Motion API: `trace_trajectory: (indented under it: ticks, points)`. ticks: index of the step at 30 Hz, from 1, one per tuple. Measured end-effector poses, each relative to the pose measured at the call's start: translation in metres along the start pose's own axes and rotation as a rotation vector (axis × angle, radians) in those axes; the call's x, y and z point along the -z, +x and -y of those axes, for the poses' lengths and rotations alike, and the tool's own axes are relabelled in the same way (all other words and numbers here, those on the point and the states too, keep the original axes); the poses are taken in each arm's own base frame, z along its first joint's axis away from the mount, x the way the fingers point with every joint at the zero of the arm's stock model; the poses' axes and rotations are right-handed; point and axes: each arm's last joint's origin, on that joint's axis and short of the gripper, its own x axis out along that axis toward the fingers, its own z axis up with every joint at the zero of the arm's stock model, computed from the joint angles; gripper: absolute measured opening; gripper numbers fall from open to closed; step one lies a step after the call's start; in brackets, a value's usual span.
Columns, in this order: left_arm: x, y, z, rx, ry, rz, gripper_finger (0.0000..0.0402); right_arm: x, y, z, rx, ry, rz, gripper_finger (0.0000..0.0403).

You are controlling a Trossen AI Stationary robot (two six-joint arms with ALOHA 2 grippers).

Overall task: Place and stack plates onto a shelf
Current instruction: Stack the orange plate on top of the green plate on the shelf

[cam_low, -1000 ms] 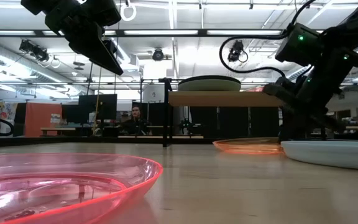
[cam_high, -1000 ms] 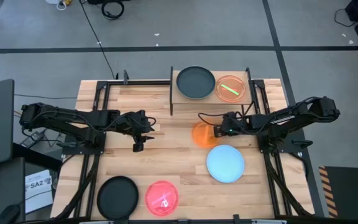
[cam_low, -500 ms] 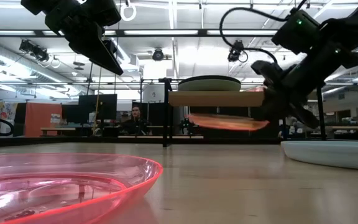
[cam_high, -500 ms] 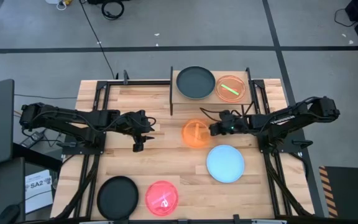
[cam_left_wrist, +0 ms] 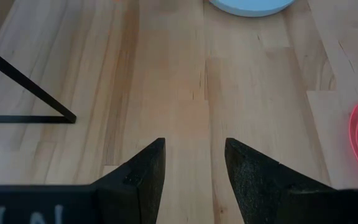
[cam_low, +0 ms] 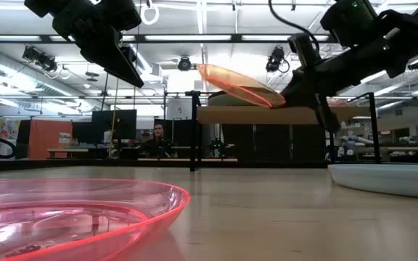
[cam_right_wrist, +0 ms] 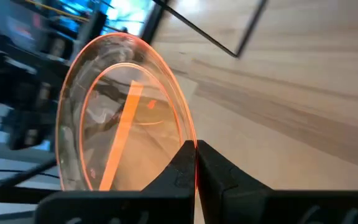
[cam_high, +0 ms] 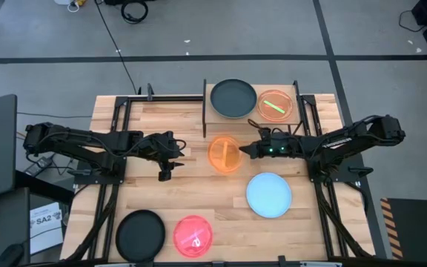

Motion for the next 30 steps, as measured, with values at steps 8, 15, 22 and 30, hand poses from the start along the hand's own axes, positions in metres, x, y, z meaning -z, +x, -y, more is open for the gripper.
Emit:
trace_trajectory:
  ticks: [8, 15, 22, 30]
  points:
    - [0.000, 0.000, 0.000, 0.000, 0.000, 0.000, 0.0173, -0.007, 0.001, -0.009, -0.058, 0.011, 0.038, 0.0008]
    - [0.000, 0.000, 0.000, 0.000, 0.000, 0.000, 0.0173, -0.036, 0.008, -0.042, -0.101, -0.140, 0.043, 0.0007]
    - [0.000, 0.000, 0.000, 0.000, 0.000, 0.000, 0.0173, -0.079, 0.004, -0.077, 0.095, -0.299, -0.070, 0.0007]
    - [0.000, 0.000, 0.000, 0.000, 0.000, 0.000, 0.0173, -0.143, -0.036, -0.116, 0.220, -0.390, -0.183, 0.0008]
